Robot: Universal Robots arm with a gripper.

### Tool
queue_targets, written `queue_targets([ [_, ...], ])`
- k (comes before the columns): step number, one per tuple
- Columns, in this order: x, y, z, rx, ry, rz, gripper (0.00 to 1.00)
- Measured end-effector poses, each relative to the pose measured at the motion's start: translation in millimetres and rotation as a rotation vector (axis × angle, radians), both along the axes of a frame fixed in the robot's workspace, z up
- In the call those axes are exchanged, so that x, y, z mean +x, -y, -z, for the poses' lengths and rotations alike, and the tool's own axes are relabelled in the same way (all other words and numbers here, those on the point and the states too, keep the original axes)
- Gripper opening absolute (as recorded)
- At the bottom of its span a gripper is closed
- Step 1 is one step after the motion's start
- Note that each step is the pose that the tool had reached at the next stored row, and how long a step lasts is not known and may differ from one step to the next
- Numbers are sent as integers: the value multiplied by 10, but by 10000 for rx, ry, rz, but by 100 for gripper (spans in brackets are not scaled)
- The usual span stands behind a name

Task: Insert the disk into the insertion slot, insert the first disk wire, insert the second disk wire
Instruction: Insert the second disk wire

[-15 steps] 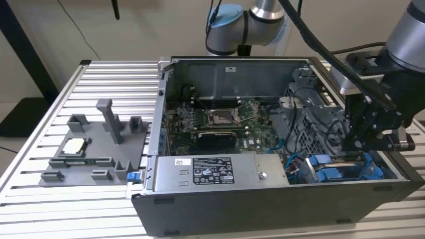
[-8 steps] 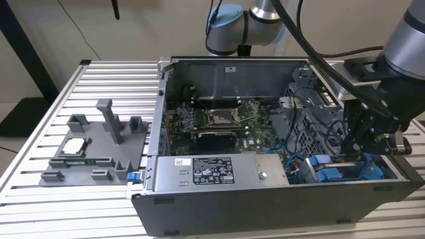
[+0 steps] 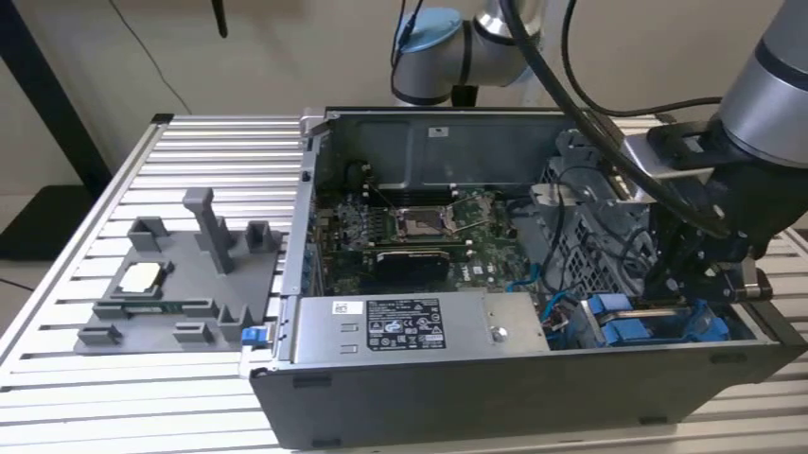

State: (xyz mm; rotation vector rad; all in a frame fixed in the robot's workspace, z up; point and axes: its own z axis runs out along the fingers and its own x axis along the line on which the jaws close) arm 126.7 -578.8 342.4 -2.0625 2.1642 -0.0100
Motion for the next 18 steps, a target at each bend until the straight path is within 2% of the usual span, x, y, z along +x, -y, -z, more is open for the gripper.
queue_targets([
  [6, 5, -1, 23, 121, 16, 1, 16],
  [10, 13, 3, 10, 113, 2, 2, 16],
  [14, 14, 7, -64, 116, -14, 1, 16],
  [18, 14, 42, -66, 114, -14, 1, 16],
])
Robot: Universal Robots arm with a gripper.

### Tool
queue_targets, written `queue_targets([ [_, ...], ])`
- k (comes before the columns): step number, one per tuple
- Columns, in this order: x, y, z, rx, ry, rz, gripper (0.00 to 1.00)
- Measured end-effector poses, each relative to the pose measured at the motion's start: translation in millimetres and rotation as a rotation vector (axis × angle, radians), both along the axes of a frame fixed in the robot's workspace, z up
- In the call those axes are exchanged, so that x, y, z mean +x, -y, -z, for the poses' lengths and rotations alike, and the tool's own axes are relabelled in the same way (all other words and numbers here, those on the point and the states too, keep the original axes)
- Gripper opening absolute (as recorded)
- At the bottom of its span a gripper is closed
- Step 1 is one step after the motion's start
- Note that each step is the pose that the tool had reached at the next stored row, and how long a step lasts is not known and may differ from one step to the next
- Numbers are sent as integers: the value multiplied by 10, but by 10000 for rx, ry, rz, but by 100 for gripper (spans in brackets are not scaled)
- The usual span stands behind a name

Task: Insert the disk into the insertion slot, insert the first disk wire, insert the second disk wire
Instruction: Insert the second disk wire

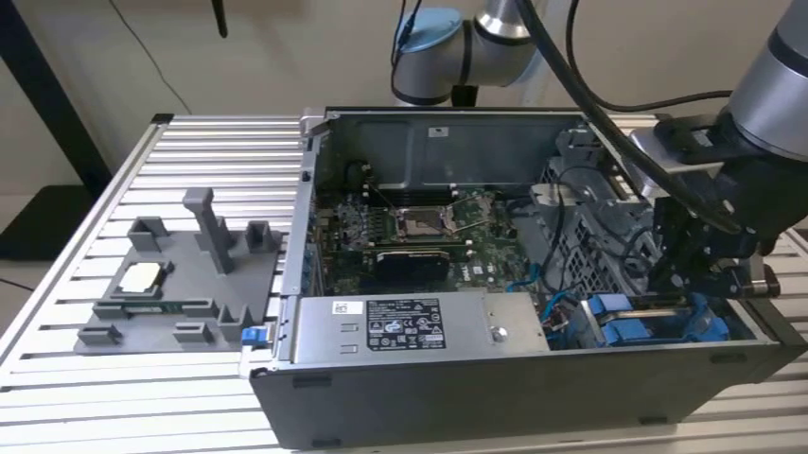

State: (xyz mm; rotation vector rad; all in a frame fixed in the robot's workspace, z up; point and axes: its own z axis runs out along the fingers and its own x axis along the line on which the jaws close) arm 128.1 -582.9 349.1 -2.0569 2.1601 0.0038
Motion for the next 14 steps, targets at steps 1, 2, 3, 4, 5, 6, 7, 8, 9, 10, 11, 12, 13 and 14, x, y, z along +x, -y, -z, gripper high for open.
queue_targets([
  [1, 0, 8, 3, 1, 0, 0, 16],
  [2, 0, 9, 6, 3, 0, 0, 16],
  [3, 0, 9, 7, 3, 5, 0, 16],
  [4, 1, 9, 8, 5, 16, -1, 16],
  [5, 1, 9, 14, 10, 35, -1, 16],
  [6, 0, 9, 20, 11, 68, 1, 16],
  [7, -1, 10, 29, 10, 113, 1, 16],
  [8, -1, 10, 39, 11, 157, 1, 16],
  [9, -1, 9, 47, 11, 199, 0, 16],
  [10, -2, 9, 53, 12, 240, 0, 16],
  [11, -5, 9, 57, 13, 268, 0, 16],
  [12, -8, 9, 61, 14, 291, 0, 16],
  [13, -10, 9, 65, 15, 310, 0, 16],
  [14, -12, 9, 66, 15, 322, 0, 16],
])
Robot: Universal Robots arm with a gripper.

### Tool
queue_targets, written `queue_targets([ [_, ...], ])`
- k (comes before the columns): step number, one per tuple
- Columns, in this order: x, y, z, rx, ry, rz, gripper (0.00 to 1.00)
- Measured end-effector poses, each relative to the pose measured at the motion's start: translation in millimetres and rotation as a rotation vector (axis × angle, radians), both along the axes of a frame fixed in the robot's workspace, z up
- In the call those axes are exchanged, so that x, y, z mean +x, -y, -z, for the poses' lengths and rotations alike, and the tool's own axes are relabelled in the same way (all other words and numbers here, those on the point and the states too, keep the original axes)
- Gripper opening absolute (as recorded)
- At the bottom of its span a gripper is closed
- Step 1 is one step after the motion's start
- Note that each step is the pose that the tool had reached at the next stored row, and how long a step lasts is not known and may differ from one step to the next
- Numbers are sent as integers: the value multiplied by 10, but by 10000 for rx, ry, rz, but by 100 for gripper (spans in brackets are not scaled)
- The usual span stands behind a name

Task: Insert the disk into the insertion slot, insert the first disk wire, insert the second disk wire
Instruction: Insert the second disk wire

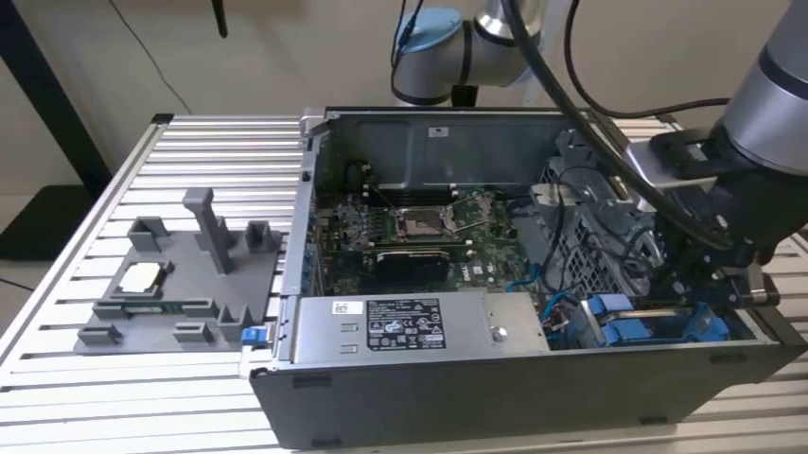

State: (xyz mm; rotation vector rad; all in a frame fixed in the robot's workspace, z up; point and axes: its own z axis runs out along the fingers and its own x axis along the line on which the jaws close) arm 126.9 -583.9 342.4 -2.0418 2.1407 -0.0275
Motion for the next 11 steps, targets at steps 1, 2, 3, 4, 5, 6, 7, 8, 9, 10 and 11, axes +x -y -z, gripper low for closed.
queue_targets([
  [1, -2, 0, 2, 0, 9, -1, 16],
  [2, -6, 0, 5, 2, 16, 0, 16],
  [3, -10, 0, 9, 2, 23, -1, 16],
  [4, -15, 0, 14, 1, 30, -2, 16],
  [5, -23, 0, 23, -1, 39, -2, 16],
  [6, -34, 0, 40, -1, 50, -1, 16],
  [7, -44, 0, 59, -2, 61, 0, 16],
  [8, -55, 0, 73, -9, 73, -1, 16],
  [9, -65, -1, 83, -13, 80, -2, 16],
  [10, -72, -1, 86, -11, 76, -1, 16],
  [11, -76, -1, 87, 2, 74, -1, 18],
])
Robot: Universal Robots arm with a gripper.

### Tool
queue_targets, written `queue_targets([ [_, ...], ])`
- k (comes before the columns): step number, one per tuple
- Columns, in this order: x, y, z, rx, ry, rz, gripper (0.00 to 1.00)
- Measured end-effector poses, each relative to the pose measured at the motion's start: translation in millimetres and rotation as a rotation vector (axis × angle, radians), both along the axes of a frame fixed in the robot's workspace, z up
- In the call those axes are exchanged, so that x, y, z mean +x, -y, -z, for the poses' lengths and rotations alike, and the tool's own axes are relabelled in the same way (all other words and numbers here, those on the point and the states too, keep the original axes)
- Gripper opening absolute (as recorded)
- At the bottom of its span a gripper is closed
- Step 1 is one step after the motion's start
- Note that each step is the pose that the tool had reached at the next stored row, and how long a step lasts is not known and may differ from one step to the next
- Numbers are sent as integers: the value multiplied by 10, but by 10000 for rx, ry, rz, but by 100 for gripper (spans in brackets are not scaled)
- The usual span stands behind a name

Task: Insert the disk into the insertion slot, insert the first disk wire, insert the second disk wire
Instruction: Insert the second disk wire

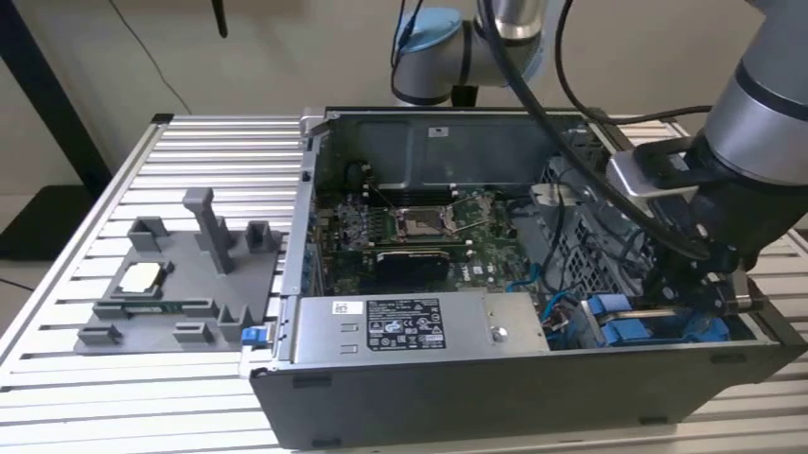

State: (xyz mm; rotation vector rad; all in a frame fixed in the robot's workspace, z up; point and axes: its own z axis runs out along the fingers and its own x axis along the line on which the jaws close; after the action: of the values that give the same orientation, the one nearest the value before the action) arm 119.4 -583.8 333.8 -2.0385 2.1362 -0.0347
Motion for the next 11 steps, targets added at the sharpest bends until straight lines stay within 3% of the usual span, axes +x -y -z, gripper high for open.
queue_targets([
  [1, -2, 1, -23, 24, 3, 1, 18],
  [2, -2, 1, -74, 15, 4, 0, 24],
  [11, -2, 0, -478, -3, 4, 1, 24],
])
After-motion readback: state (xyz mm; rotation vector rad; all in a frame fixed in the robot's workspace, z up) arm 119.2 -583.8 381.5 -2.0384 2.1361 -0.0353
